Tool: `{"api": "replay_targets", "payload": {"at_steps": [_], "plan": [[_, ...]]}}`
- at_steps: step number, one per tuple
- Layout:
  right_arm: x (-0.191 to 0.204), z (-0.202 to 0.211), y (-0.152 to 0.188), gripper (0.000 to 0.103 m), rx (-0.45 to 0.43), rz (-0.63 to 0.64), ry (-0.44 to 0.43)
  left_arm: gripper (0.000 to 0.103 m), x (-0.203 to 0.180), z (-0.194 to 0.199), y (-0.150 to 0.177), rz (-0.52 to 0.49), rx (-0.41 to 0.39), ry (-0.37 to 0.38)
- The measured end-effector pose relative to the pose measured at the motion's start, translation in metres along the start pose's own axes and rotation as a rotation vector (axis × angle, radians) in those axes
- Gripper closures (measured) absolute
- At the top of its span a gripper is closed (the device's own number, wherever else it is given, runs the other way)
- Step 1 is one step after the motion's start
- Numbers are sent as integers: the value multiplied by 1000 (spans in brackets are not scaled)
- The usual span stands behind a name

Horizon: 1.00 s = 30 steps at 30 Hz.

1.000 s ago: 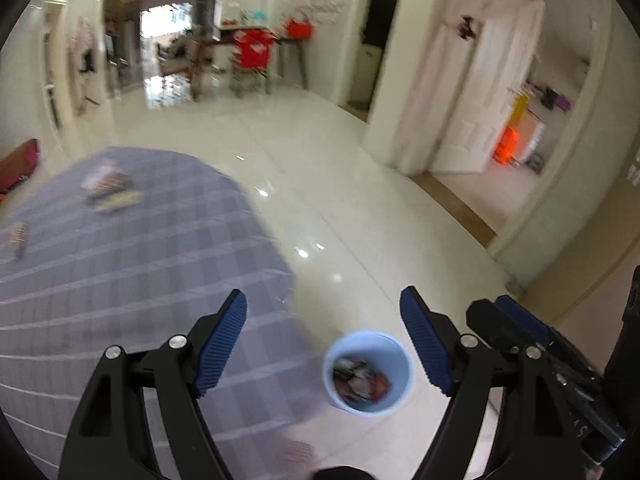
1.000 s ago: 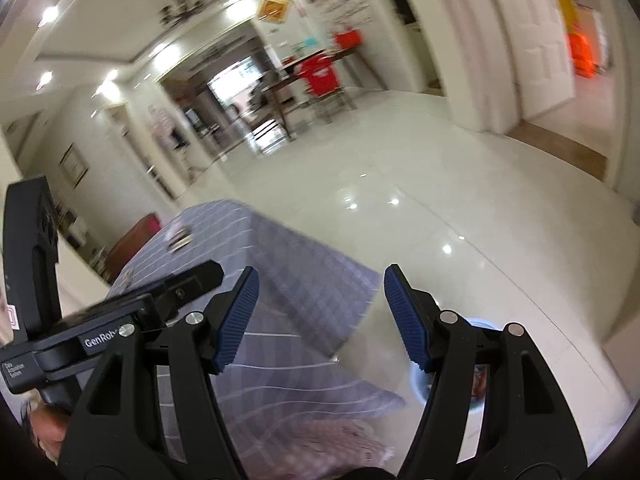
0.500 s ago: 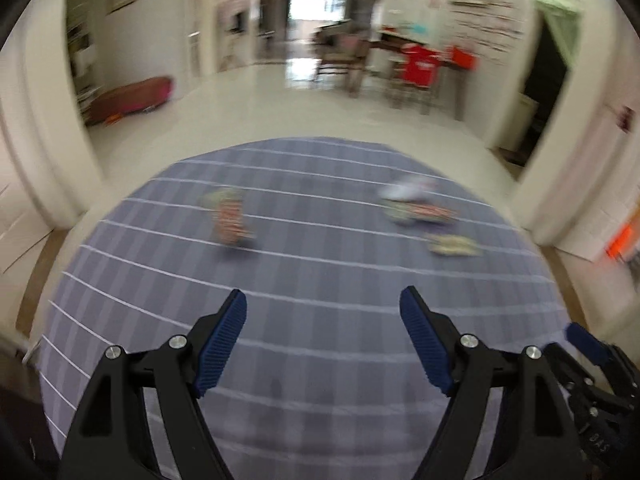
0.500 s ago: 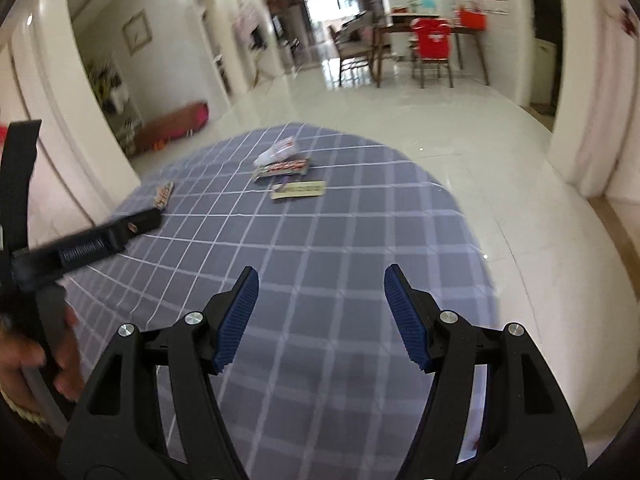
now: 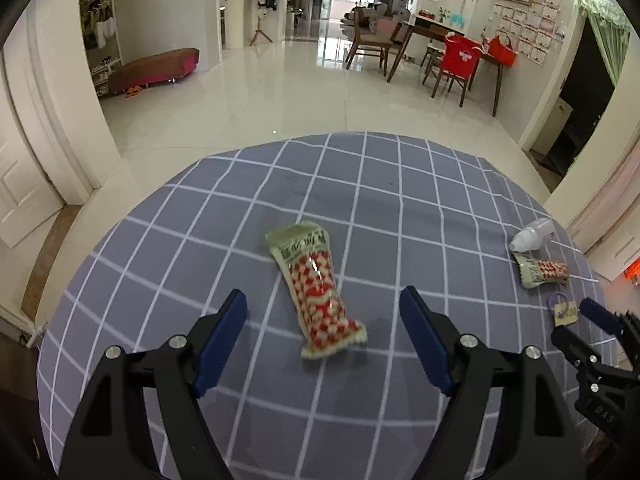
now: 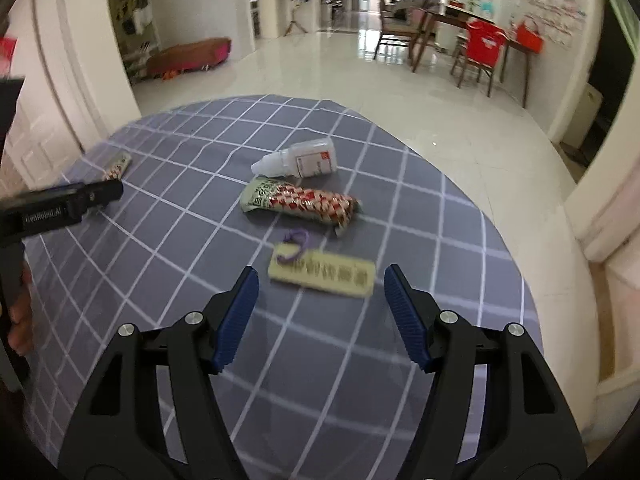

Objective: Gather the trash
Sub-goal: 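Grasp the red-white snack bar packet with the left tool while the right tool grasps the yellow tag card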

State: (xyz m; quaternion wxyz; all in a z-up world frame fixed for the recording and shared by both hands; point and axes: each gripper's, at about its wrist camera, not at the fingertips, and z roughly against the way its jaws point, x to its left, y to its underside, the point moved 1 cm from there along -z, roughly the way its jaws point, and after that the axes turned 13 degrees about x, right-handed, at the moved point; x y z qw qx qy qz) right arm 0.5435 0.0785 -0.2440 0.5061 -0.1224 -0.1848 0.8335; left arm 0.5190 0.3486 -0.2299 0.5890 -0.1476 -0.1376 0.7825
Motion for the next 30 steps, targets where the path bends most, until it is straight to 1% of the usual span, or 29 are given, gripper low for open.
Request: {"api": "replay_targets", "payload": {"at_steps": [1,2,3,4,5,6,7,11,13,17,20,22,26,30], "plan": [[0,-3,-5,39,-2,17,-7,33,-2,-2,-2,-12,-4,-12],[2,-5,-8,40,-1,31,-8,42,-2,-3,-4,-28,-8,-33],[1,-7,-11,42,1,40,-22,48,-3,-4,-6,-36,-12,-55],[2,-8,-12,46,0,42,-28,63,-4,-3,-7,-40,-14,-67],[3,-9,-13,46,1,50,-23,74,-6,-2,-7,-47,-18,-69],[3,-9,-13,47,3,53,-22,78,-6,0,-6,-48,-19,-61],[4,-8,-12,49,3,51,-20,87,-5,1,-5,-48,-17,-48],[6,-6,-6,51,-4,32,-15,91,-18,9,11,-70,-16,-4],[10,-3,-1,52,-6,28,-16,91,-29,14,26,-84,-12,37],[15,2,11,53,-9,12,-31,92,-50,26,45,-120,-17,72],[14,8,23,53,-14,-19,-51,92,-66,40,61,-141,-22,114],[10,16,35,53,-21,-48,-81,92,-74,46,70,-150,-28,127],[1,32,59,53,-40,-100,-127,92,-91,72,90,-183,-54,171],[-16,63,91,53,-89,-172,-187,92,-106,95,107,-208,-79,194]]}}
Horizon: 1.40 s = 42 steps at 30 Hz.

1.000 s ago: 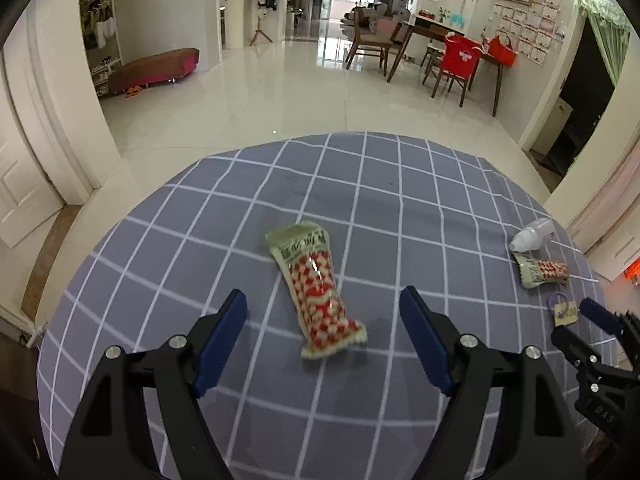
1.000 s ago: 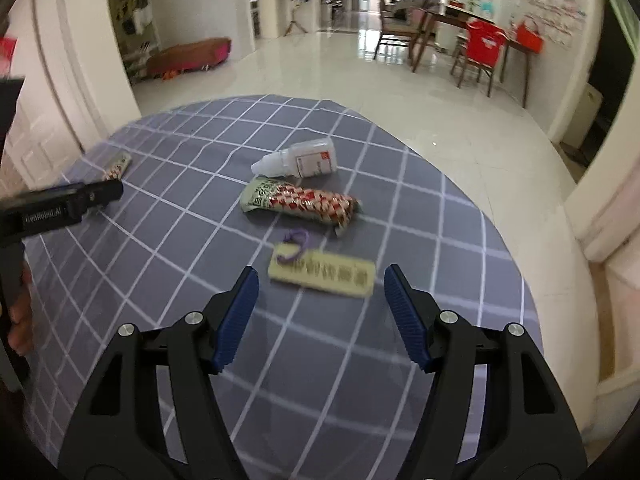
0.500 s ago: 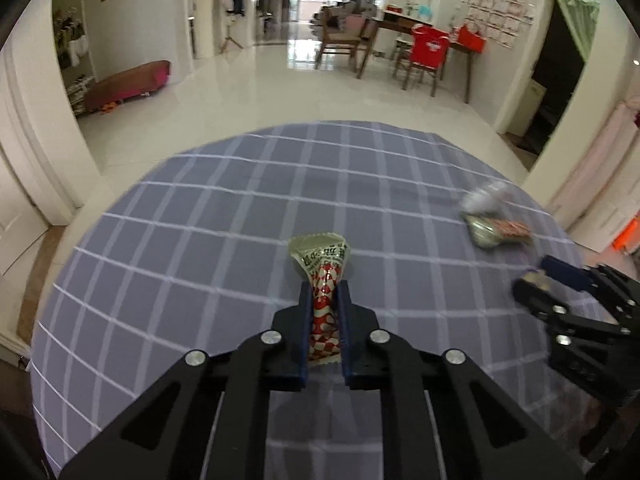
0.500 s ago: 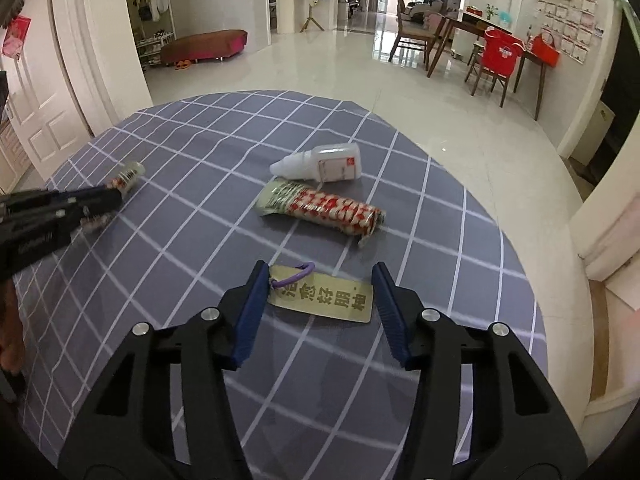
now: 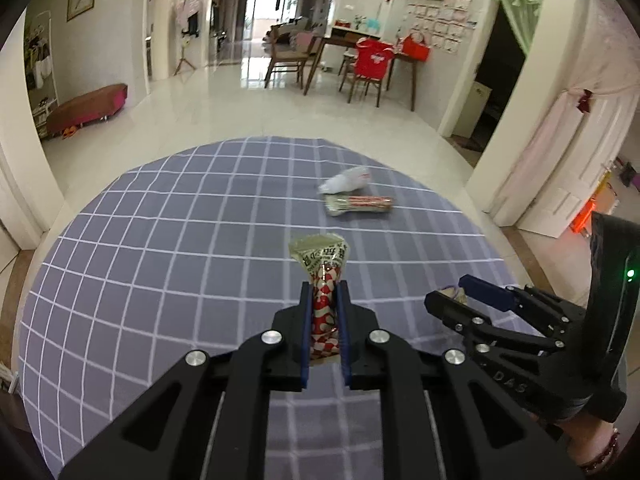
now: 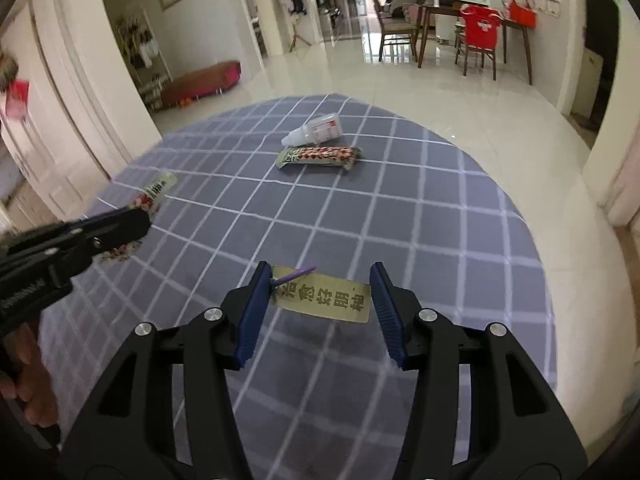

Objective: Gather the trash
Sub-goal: 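Grasp the red-white snack bar packet with the left tool while the right tool grasps the yellow tag card, then carry both to the bucket, open the right tool then the left tool over it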

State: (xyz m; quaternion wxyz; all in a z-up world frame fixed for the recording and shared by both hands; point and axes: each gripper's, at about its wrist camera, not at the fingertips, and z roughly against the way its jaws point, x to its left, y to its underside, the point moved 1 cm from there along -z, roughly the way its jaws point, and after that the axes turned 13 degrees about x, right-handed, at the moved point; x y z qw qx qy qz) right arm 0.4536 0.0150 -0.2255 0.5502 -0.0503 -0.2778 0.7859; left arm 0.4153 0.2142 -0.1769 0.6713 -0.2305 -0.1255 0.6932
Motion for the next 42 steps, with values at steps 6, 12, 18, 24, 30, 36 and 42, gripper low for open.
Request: {"api": "replay_targets", "payload": {"at_steps": [6,12,18,24,30,36,42], "plan": [[-26,60,42,53,-87,-72,-46,92,-47,22,22,-54,-19,49],[-74,119,102,53,-166,-166,-31,92,-120,28,45,-136,-6,119],[-131,163,168,53,-225,-298,16,92,-208,15,75,-248,47,200],[-184,177,224,53,-231,-432,63,92,-283,-16,104,-349,116,245],[-221,179,260,48,-222,-527,73,92,-327,-54,124,-397,181,241],[-249,165,278,40,-198,-610,82,92,-348,-82,132,-422,230,223],[-267,162,292,37,-190,-640,79,92,-355,-100,134,-443,258,210]]}}
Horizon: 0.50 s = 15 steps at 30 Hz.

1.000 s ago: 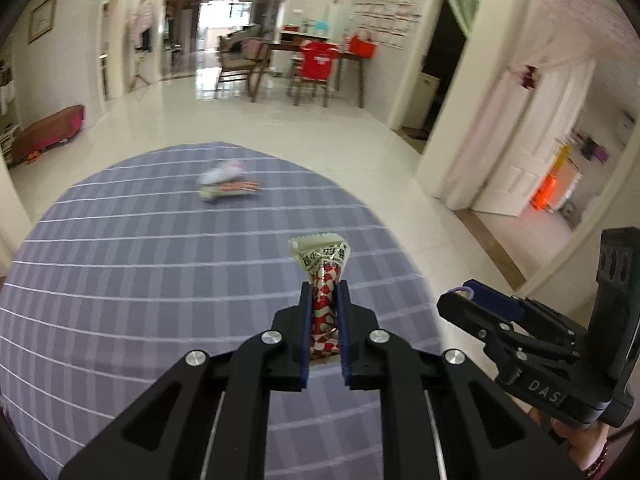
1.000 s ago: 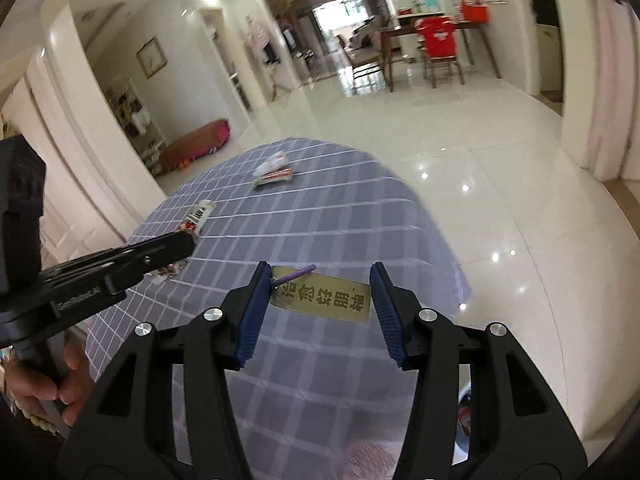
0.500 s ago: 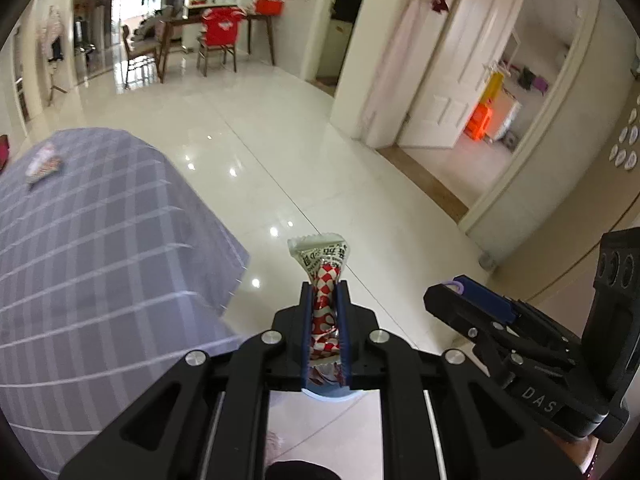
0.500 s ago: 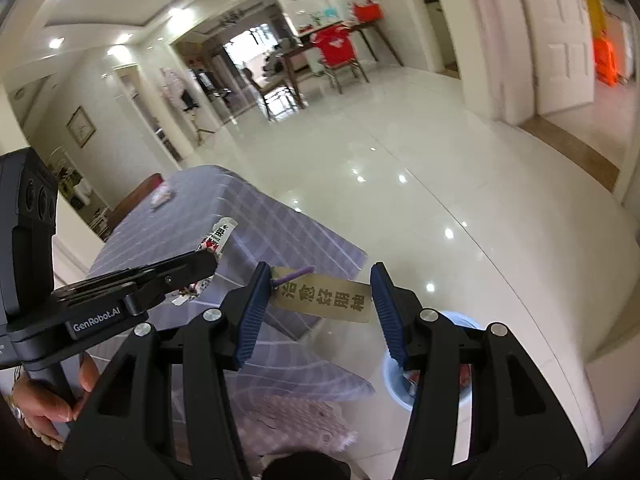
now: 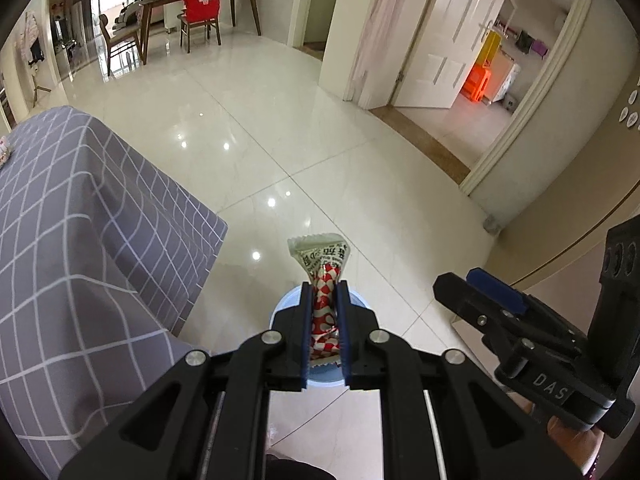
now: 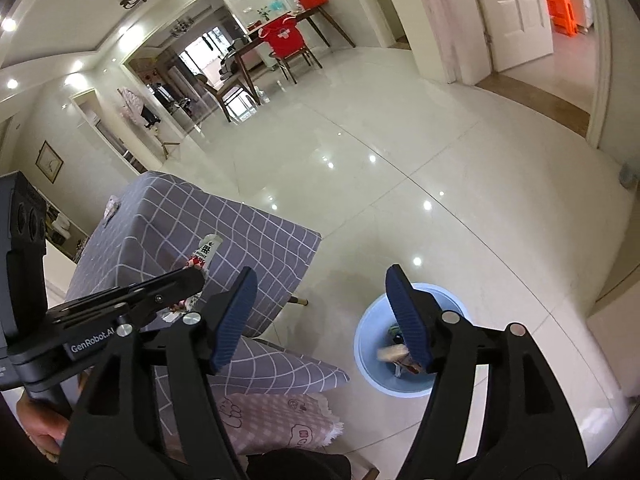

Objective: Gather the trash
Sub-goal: 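Carry both to the bucket, open the right tool then the left tool over it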

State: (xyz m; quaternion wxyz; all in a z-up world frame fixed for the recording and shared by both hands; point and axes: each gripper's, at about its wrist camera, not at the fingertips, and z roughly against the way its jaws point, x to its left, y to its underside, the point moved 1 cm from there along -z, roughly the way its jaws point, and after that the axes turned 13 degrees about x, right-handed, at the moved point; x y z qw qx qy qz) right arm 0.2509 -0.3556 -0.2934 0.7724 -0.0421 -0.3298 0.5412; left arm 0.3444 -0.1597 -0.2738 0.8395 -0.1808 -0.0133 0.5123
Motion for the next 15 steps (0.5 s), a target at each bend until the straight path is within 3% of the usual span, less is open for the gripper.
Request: {"api": "replay_targets", "payload": {"at_steps": [15], "plan": [[-12,16,4,37,-52,-28,-4,92,-25,-17,0,-53,17,0]]}}
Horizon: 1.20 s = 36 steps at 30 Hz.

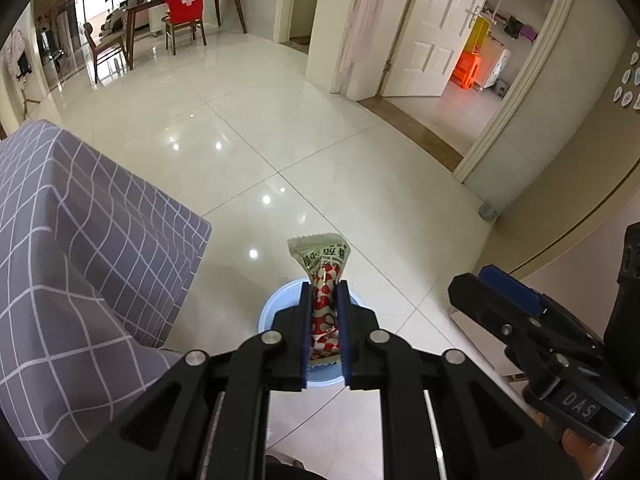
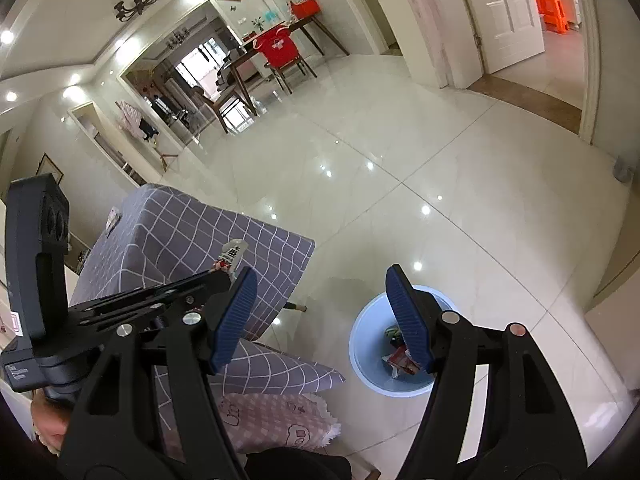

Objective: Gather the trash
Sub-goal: 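Carry both to the bucket, open the right tool then the left tool over it, then move both open tools back over the table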

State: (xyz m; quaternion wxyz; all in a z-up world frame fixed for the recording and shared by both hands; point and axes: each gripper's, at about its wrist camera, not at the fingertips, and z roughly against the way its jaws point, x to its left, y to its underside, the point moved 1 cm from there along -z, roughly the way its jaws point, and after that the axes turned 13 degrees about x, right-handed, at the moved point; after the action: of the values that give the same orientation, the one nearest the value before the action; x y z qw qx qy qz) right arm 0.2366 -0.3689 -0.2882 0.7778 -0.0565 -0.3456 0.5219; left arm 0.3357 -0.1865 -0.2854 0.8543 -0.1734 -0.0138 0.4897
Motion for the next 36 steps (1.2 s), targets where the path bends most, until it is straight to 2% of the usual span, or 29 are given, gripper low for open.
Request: {"api": "replay_targets", "payload": {"at_steps": [10,12,13,14,16,24,30,36], "plan": [[-17,26,-3,36,-84,-59,0,88,-25,-2,-13,-59,-9,-6],[-20,31,-2,36,-105,-72,4,71,-29,-3,-16,-62,-5,-16],[-21,33,-2,36,-109,-76,3,50,-29,-3,-17,-62,-1,-24],[-22,34,-2,36,-111,-79,3,37,-30,-2,-17,-60,-9,-30],[-21,36,-1,36,-112,-78,9,35,-30,2,-15,-61,-32,-49],[-10,36,2,36,-107,-59,11,35,-24,14,-7,-42,-32,-59],[13,40,2,36,-114,-25,9,35,-11,40,-1,-21,-72,-69],[49,43,-4,36,-117,36,-3,35,17,78,5,15,-134,-79]]}}
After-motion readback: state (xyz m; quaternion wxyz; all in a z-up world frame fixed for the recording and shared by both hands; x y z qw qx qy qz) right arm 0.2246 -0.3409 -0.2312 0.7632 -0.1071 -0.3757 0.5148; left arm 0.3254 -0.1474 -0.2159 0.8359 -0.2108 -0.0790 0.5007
